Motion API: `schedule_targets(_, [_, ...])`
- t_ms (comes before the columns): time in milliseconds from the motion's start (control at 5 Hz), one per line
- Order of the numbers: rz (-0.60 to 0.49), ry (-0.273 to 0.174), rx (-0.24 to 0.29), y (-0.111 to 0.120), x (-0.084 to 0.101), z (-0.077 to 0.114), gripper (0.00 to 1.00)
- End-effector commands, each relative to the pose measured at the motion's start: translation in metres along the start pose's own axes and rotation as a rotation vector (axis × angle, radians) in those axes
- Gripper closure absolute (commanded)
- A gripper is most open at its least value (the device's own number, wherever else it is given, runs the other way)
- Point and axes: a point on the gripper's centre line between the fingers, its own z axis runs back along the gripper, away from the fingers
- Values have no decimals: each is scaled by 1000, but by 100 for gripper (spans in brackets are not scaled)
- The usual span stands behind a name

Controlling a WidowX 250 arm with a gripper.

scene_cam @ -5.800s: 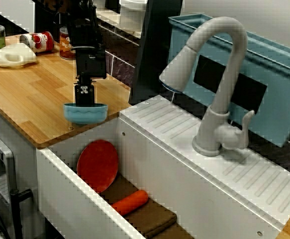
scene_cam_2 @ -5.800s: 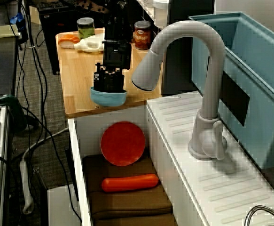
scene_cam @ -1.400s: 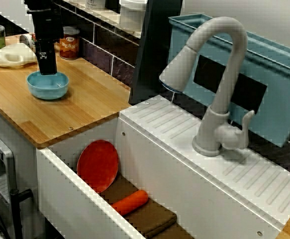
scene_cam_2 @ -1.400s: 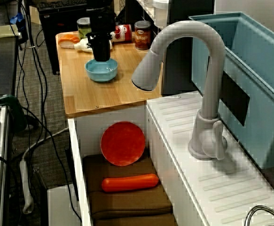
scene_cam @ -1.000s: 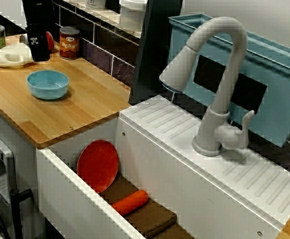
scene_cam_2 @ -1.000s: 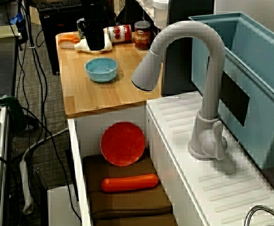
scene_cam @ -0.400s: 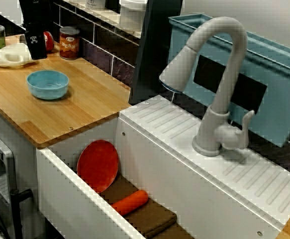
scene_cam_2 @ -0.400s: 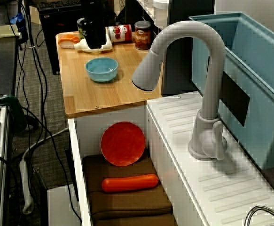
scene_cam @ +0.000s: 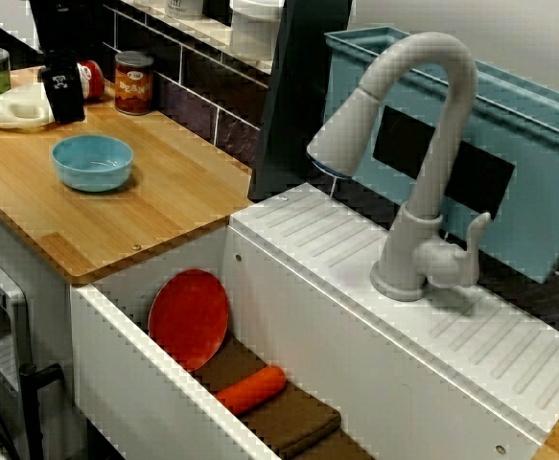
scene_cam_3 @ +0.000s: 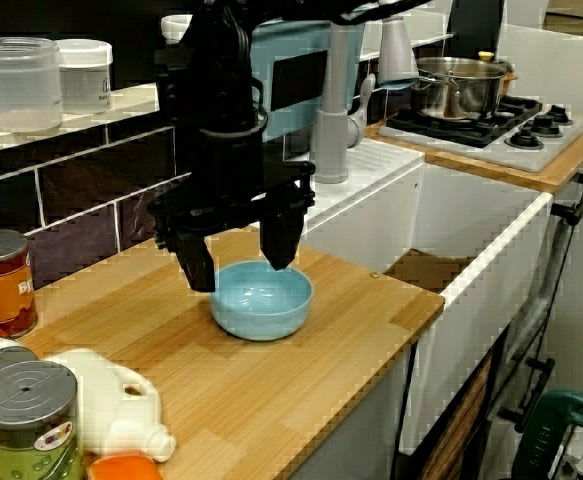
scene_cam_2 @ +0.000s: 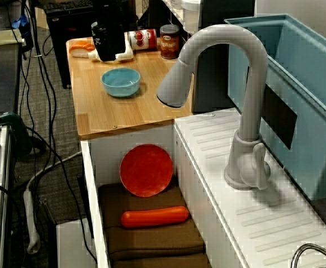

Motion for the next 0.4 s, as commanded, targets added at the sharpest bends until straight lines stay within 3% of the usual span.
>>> schedule_targets(0, [113, -23, 77, 6, -2, 15, 0])
schedule_targets(200, [176, -70, 89, 6, -3, 12, 0])
